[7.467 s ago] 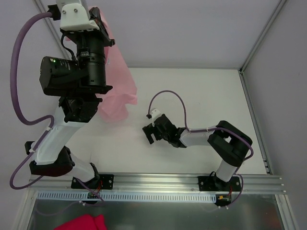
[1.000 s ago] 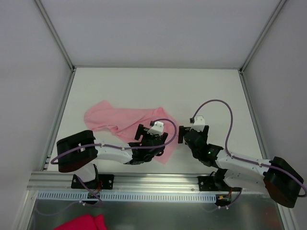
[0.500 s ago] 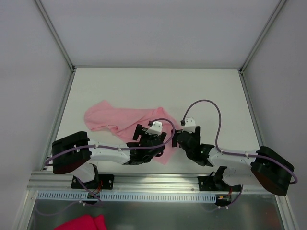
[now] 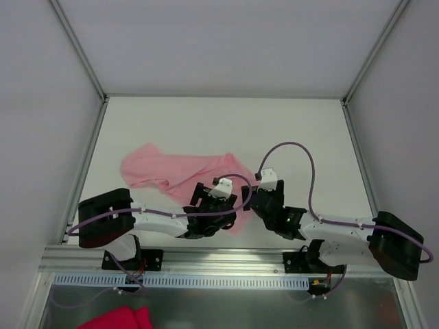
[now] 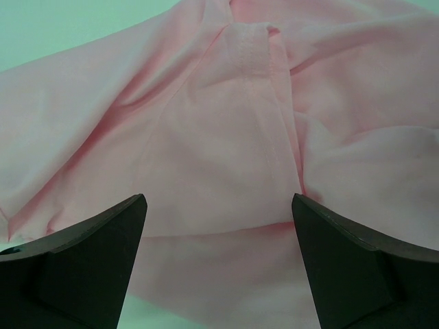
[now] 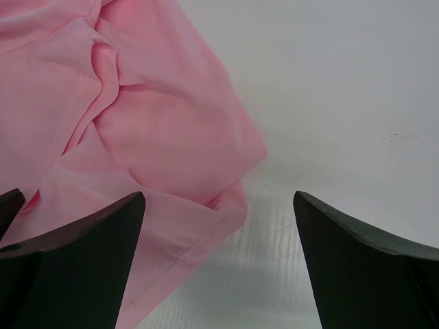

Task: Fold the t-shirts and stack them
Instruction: Flatten out the tshirt

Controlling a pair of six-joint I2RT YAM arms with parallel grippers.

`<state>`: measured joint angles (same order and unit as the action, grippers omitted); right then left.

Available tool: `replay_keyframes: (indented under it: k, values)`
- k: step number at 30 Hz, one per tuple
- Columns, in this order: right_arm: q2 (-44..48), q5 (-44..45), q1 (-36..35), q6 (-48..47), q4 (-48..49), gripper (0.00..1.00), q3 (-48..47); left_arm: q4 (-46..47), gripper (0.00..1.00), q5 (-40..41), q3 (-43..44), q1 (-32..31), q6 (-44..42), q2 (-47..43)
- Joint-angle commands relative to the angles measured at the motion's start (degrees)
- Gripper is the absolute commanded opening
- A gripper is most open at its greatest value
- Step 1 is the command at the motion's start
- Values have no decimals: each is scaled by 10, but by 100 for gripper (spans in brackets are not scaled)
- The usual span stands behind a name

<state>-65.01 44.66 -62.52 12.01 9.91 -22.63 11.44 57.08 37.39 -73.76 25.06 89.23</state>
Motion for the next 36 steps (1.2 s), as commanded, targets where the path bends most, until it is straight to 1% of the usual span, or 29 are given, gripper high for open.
replay_keyframes:
  k: [1, 8, 15, 18, 19, 20, 21, 23, 25, 26, 27, 29, 30, 32, 33, 36]
  values:
    - [-8, 36, -7, 14, 9, 96, -27, 34, 89, -16, -3, -12, 3, -2]
    - [-13, 39, -11, 13, 8, 96, -32, 36, 91, -15, 20, -28, -5, 30]
    - [-12, 49, -14, 16, 4, 95, -29, 34, 90, -7, 28, -29, -4, 52]
    - [-6, 46, -14, 17, 3, 96, -27, 31, 87, 12, 29, -29, -2, 60]
    - [-7, 45, -15, 17, 4, 96, -27, 31, 78, 15, 28, -29, -2, 59]
    - [-10, 45, -15, 15, 4, 96, -28, 31, 78, 15, 27, -29, -3, 57]
    - [-15, 46, -15, 16, 5, 96, -30, 36, 74, 17, 26, -29, -5, 54]
    - [-24, 43, -15, 16, 8, 96, -35, 39, 72, 19, 27, -29, -13, 52]
    - [-39, 39, -15, 15, 14, 96, -40, 44, 64, 22, 30, -29, -21, 52]
    - [-44, 39, -18, 15, 16, 96, -41, 42, 59, 23, 30, -29, -22, 52]
    - [-51, 39, -19, 17, 18, 96, -42, 44, 51, 23, 29, -29, -22, 51]
    - [-56, 39, -24, 17, 20, 96, -44, 46, 40, 23, 28, -29, -24, 51]
    - [-58, 39, -27, 19, 20, 96, -44, 47, 32, 26, 27, -28, -25, 52]
    - [-58, 45, -35, 19, 18, 96, -46, 48, 26, 27, 29, -28, -26, 55]
    - [-57, 46, -40, 20, 16, 96, -47, 50, 19, 27, 30, -28, -26, 58]
    - [-54, 54, -49, 22, 7, 96, -49, 52, 4, 27, 30, -28, -26, 60]
